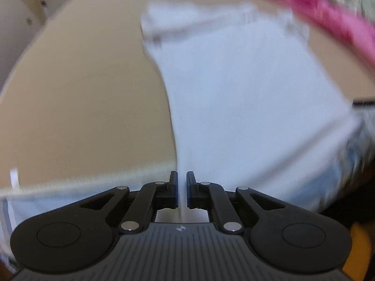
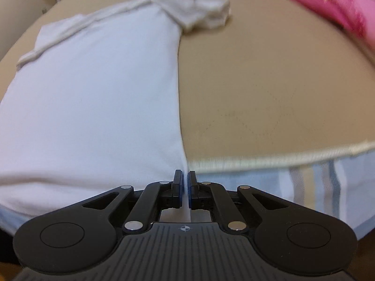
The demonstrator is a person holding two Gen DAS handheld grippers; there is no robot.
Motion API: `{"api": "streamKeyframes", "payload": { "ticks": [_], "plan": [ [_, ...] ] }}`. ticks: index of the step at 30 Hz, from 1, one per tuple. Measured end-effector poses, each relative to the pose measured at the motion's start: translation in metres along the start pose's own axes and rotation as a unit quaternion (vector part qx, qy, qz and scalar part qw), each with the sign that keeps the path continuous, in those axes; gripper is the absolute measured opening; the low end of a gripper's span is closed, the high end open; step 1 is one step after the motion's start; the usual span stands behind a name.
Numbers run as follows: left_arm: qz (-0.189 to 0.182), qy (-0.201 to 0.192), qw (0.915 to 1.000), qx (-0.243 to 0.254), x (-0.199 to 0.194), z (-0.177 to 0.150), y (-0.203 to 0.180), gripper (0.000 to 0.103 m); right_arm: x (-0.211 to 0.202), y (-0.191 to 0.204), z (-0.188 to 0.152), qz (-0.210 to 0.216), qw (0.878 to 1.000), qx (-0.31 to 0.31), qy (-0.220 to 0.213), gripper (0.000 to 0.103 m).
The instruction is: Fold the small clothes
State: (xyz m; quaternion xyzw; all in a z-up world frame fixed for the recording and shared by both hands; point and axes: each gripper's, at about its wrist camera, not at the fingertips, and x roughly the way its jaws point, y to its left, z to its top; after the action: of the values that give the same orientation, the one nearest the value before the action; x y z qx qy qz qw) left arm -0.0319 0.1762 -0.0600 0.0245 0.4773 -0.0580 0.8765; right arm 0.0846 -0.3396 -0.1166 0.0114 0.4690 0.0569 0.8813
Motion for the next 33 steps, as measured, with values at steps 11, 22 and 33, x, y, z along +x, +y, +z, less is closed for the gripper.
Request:
{"api": "streamKeyframes", "payload": {
  "ticks": [11, 22, 33],
  "plan": [
    [-0.004, 0.081, 0.9966, 0.016, 0.067, 0.036, -0.031, 0.016, 0.022, -0.002, 0.015, 0.015, 0.999, 0.029, 0.025, 0.011],
    [-0.008, 0.047, 0.9988, 0.007, 0.08, 0.062, -0.066, 0.042, 0.033, 0.009, 0.024, -0.021, 0.999, 0.006, 0.039, 0.023],
    [0.024, -0.112, 0.9924, 0.047, 0.083, 0.151, -0.101, 0.025, 0.044, 0.031, 0.111, 0.096, 0.993, 0.043, -0.056, 0.033]
  ]
}}
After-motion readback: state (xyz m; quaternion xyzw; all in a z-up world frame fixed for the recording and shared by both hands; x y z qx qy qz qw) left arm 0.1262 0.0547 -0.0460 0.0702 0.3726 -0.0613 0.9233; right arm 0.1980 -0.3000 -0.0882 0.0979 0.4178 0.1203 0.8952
